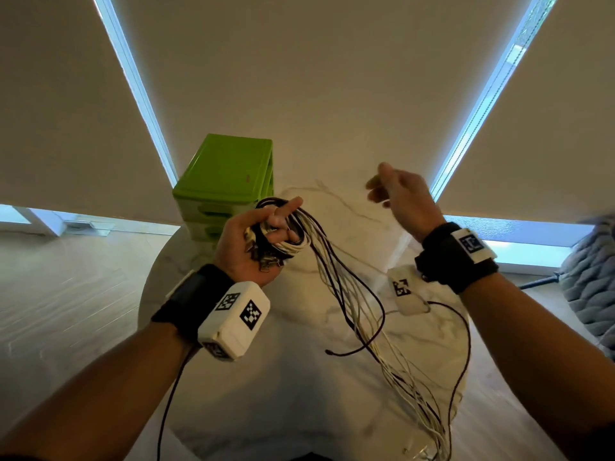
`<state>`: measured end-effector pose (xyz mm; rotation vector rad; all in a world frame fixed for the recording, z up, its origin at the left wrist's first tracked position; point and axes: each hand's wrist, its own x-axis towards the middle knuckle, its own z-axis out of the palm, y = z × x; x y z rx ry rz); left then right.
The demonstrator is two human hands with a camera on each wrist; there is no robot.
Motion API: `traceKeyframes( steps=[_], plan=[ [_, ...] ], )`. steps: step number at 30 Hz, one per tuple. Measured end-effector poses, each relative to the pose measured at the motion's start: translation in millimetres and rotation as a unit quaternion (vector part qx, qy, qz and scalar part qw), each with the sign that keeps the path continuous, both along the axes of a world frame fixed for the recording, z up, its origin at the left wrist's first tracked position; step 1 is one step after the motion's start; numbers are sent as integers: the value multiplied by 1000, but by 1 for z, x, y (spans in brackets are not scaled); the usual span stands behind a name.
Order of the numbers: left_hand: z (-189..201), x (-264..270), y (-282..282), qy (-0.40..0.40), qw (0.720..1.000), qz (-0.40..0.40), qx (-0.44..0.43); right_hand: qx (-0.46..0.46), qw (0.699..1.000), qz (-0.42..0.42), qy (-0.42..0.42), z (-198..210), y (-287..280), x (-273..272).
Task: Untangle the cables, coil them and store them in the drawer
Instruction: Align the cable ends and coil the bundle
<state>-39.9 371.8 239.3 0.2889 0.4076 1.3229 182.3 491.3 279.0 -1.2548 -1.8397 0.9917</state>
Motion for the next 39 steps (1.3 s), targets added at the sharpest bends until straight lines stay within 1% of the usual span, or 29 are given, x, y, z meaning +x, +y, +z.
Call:
traceKeyframes(
  steps=[1, 2, 3, 5, 6, 8, 9, 11, 12, 14, 17, 18, 19, 20, 21, 22, 23, 24, 25, 26, 28, 30, 31, 33, 34, 36, 37, 39],
  plan=[
    [-1, 2, 1, 7, 1000, 9, -12, 41, 999, -11, -8, 6, 3, 5],
    [-2, 5, 2, 15, 1000, 9, -21, 66, 997, 7, -36, 11, 3, 7],
    [-1, 8, 3, 22, 999, 6, -27, 71, 993, 48, -79, 15, 1, 5],
    [2, 12, 6, 36, 999, 6, -37, 77, 974, 136, -162, 15, -7, -4],
    [4, 13, 8, 37, 998, 12, -42, 94, 966, 160, -180, 14, -12, -11],
    [7, 13, 11, 32, 998, 30, -46, 118, 960, 179, -180, 11, -15, -22],
    [9, 13, 11, 31, 998, 34, -43, 101, 958, 194, -185, 10, -14, -26],
    [12, 14, 9, 30, 999, 21, -30, 12, 948, 257, -186, 7, -13, -34],
    [14, 15, 7, 30, 999, 7, -19, -36, 941, 291, -168, 4, -13, -36],
    [21, 13, 5, 26, 1000, -15, 5, -101, 927, 336, -135, -5, -8, -35],
    [29, 2, 4, -24, 998, -26, 45, -180, 899, 359, -173, -22, -5, -27],
    [30, 0, 4, -30, 998, -28, 52, -197, 896, 359, -169, -30, -6, -24],
    [32, -1, 5, -29, 998, -33, 54, -211, 899, 355, -144, -35, -8, -22],
    [32, -1, 6, -26, 997, -38, 54, -231, 902, 351, -93, -37, -12, -21],
    [33, -1, 6, -26, 997, -44, 56, -268, 901, 342, -18, -37, -16, -22],
    [33, -1, 6, -30, 996, -51, 60, -307, 891, 330, 61, -33, -19, -22],
    [33, 0, 7, -37, 996, -58, 64, -329, 878, 330, 112, -31, -19, -23],
    [32, 0, 7, -45, 994, -67, 67, -324, 874, 343, 118, -28, -20, -23],
    [32, -1, 8, -54, 993, -79, 70, -302, 878, 361, 86, -24, -23, -24],
    [31, -1, 8, -61, 991, -91, 73, -268, 887, 375, 28, -20, -26, -25],
    [32, -2, 7, -62, 989, -106, 84, -190, 900, 374, -121, -23, -29, -25],
    [33, -4, 4, -54, 990, -92, 92, -88, 909, 308, -265, -35, -23, -24],
    [35, -5, 3, -47, 991, -80, 98, -68, 908, 268, -314, -42, -20, -22],
    [40, -6, 1, -29, 993, -45, 107, -91, 901, 213, -366, -59, -15, -12],
    [44, -7, 1, -22, 994, -18, 108, -113, 894, 199, -385, -68, -13, -6],
    [52, -14, 2, -26, 993, 55, 103, -123, 881, 183, -419, -80, -11, 8],
    [54, -19, 3, -33, 990, 89, 103, -126, 882, 169, -421, -83, -10, 16],
    [57, -28, 7, -49, 985, 128, 102, -134, 905, 144, -377, -86, -7, 29]
  ],
)
